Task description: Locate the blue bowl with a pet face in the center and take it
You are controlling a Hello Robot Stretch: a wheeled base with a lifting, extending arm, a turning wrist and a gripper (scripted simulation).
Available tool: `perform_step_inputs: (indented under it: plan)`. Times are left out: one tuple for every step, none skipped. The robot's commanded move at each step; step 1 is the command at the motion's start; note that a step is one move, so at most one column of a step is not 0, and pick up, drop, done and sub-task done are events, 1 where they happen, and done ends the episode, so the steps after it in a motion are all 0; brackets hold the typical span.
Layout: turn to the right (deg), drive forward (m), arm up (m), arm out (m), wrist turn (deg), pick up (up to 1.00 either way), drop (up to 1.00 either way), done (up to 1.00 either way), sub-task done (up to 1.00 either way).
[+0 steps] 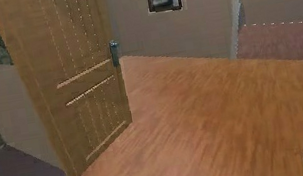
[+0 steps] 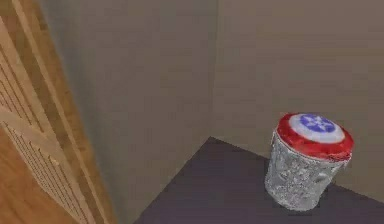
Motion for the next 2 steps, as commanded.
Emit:
perform_step_inputs:
  plan:
    - [0.0,0.5,0.0,0.0,0.0,0.0,0.0,0.0,0.0]
    - [30.0,0.0,0.0,0.0,0.0,0.0,0.0,0.0,0.0]
